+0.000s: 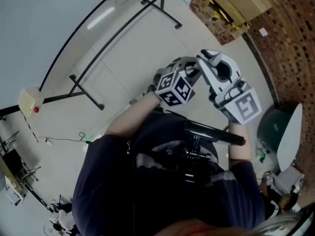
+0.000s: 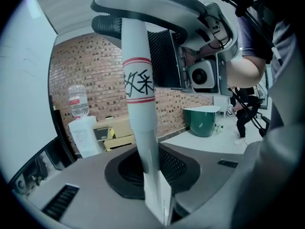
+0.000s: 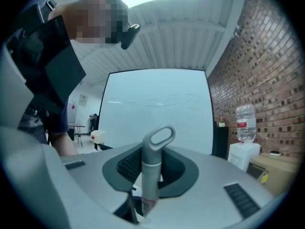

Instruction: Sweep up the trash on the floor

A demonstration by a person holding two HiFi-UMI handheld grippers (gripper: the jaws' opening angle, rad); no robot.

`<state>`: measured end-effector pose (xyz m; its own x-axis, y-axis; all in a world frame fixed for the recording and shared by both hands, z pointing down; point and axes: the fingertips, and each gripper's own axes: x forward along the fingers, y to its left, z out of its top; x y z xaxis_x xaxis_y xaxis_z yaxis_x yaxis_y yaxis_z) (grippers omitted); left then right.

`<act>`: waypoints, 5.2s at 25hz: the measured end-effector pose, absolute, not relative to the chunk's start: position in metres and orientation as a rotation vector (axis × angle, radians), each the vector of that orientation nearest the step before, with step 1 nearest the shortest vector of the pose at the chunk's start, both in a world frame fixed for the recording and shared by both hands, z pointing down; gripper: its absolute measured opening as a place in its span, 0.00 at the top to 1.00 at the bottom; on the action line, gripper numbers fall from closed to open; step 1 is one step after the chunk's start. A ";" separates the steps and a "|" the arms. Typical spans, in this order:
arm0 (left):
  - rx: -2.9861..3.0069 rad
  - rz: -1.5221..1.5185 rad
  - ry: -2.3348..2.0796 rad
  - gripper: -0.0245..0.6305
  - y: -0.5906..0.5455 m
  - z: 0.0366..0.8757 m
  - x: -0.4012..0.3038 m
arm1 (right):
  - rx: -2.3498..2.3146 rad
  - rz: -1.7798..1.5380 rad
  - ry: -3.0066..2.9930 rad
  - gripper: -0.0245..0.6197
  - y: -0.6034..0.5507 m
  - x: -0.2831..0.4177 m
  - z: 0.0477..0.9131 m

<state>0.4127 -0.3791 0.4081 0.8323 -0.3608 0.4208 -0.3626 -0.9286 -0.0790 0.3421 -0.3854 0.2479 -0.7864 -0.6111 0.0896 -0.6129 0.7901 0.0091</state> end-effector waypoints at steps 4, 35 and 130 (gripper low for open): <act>2.872 0.691 -0.836 0.87 -0.451 0.425 0.315 | 0.703 0.070 -2.949 0.83 -0.449 0.246 0.265; 2.643 0.843 -1.247 0.87 -0.556 0.464 0.079 | -0.154 -0.005 -3.009 0.83 -0.511 -0.016 0.316; 1.840 0.692 -1.727 0.74 -0.558 0.600 -0.192 | -0.068 0.399 -2.600 0.76 -0.567 -0.113 0.494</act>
<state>-0.1922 -0.5585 0.5998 0.0569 -0.7331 0.6777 -0.9982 -0.0530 0.0265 -0.1132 -0.5666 0.4936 -0.8715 0.1219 0.4750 -0.0261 0.9557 -0.2932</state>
